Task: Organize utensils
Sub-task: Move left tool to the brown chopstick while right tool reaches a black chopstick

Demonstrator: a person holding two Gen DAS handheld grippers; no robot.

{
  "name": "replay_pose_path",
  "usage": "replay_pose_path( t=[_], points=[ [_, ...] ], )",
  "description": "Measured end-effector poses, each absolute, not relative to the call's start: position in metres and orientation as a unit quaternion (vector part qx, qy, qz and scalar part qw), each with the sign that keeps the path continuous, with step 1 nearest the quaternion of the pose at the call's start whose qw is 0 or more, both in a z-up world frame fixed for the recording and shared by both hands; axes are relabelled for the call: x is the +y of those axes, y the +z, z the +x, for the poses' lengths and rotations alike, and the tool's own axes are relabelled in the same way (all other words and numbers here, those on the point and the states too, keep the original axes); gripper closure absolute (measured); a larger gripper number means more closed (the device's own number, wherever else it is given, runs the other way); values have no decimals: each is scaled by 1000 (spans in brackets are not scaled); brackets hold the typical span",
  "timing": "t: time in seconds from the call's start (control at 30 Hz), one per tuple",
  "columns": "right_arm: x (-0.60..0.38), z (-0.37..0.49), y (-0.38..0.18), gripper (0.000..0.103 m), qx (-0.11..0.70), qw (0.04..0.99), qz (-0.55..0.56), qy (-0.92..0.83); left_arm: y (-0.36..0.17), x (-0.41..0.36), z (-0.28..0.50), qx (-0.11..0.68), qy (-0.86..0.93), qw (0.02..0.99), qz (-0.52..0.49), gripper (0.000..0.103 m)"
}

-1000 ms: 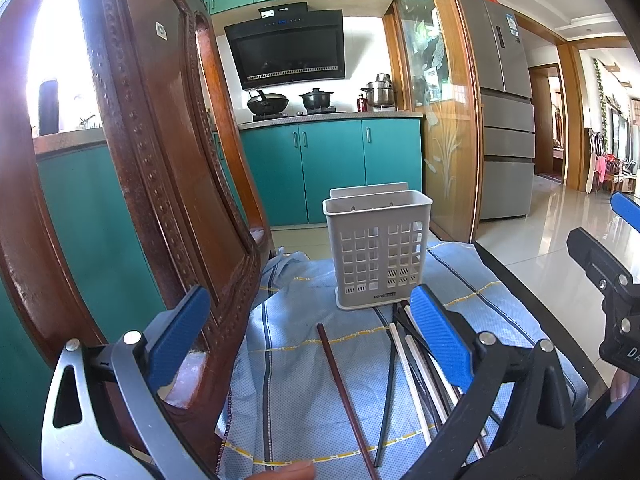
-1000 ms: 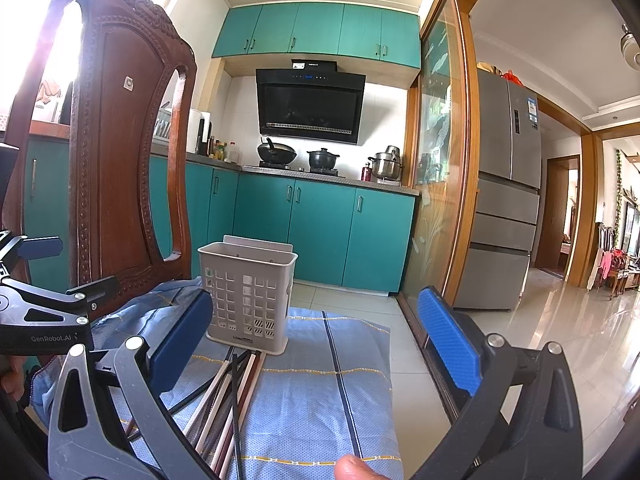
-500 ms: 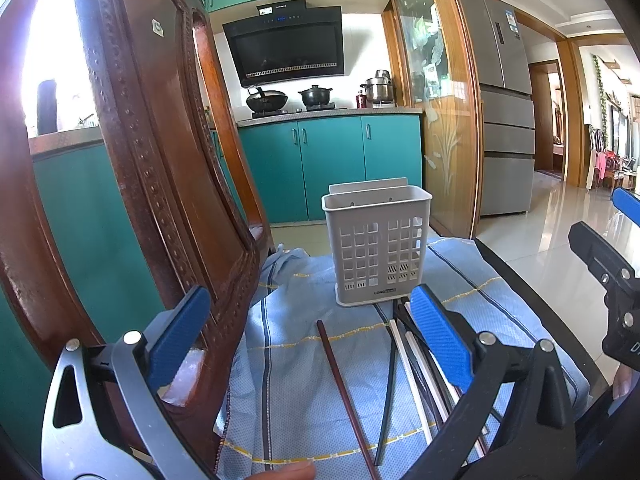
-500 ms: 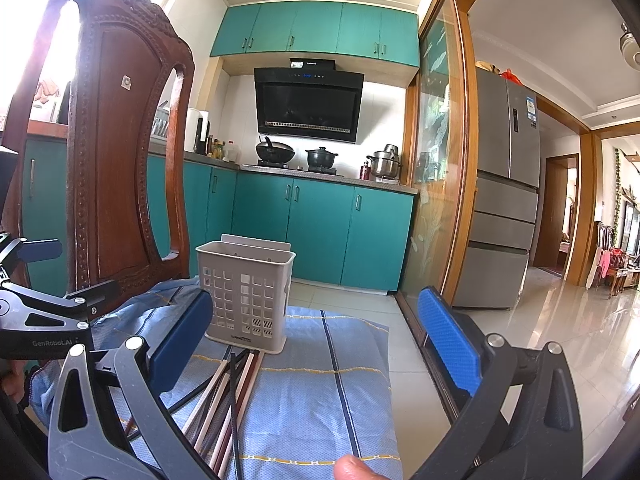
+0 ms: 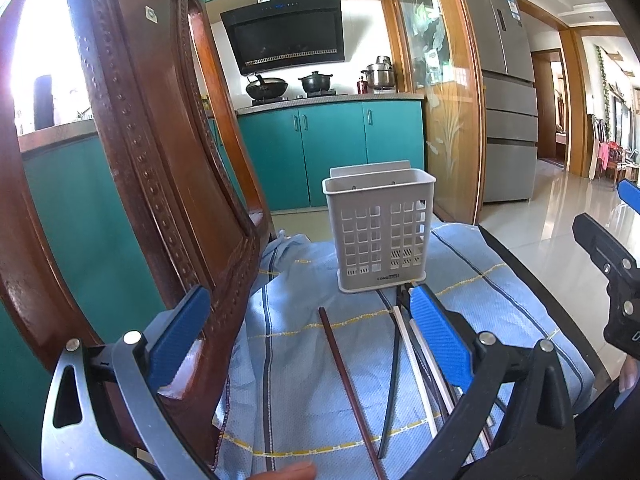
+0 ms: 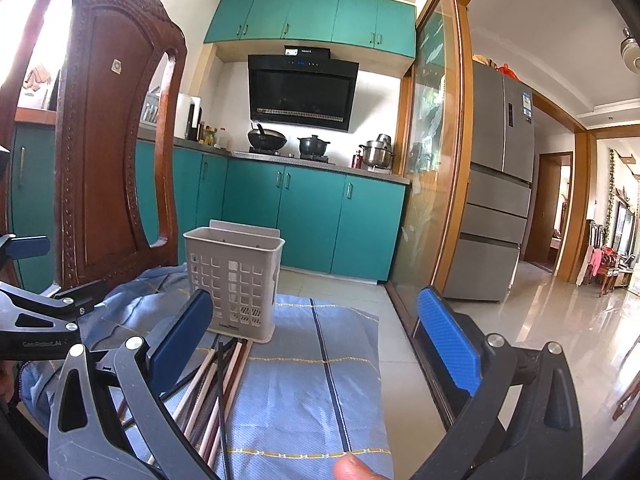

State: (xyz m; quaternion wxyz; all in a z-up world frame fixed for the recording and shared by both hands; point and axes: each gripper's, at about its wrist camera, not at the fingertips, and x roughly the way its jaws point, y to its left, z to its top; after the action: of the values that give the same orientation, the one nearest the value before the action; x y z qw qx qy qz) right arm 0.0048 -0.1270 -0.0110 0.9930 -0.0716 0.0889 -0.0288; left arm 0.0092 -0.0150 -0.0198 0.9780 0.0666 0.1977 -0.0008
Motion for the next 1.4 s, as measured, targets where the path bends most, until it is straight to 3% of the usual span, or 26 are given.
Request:
replay_pose_path(
  t=[0.2,0.37,0.43,0.47,0.5,0.53,0.6,0.63,0.87,1.07,1.1,1.13,1.17,1.4],
  points=[
    [-131,18,-17,3,125,988,-74,-46,-26,-18,15,221,4,972,79,3],
    [-146,44,-30,3,216,975,-43,-34,-32,-14,21,251,-19,966,63,3],
    [-146,54,-36,15,249,967,-40,-19,-36,-13,24,266,-36,962,52,4],
    [-145,60,-39,20,267,963,-37,-6,-37,-14,25,273,-42,960,49,12],
    [-143,69,-43,29,293,956,-31,16,-40,-14,29,285,-51,956,46,29],
    [-140,78,-47,43,320,946,-26,43,-43,-16,35,305,-57,950,47,38],
    [-134,100,-54,59,373,924,-17,78,-48,-17,47,338,-64,938,46,69],
    [-129,112,-59,66,397,913,-16,96,-47,-17,55,353,-72,932,39,72],
    [-86,170,-90,71,482,858,-6,176,-28,-23,128,390,-72,917,42,73],
    [-74,178,-118,72,521,834,-3,181,-71,-6,159,463,-50,885,0,73],
    [-75,178,-118,76,519,835,2,181,-76,-5,162,477,-53,877,-10,72],
    [-78,179,-118,91,524,832,15,181,-81,-3,164,489,-62,870,-25,71],
    [-84,181,-118,96,526,831,27,179,-84,-1,164,494,-69,866,-35,68],
    [-123,186,-112,96,522,843,57,116,-99,-8,164,504,-65,861,-19,62]
  ],
)
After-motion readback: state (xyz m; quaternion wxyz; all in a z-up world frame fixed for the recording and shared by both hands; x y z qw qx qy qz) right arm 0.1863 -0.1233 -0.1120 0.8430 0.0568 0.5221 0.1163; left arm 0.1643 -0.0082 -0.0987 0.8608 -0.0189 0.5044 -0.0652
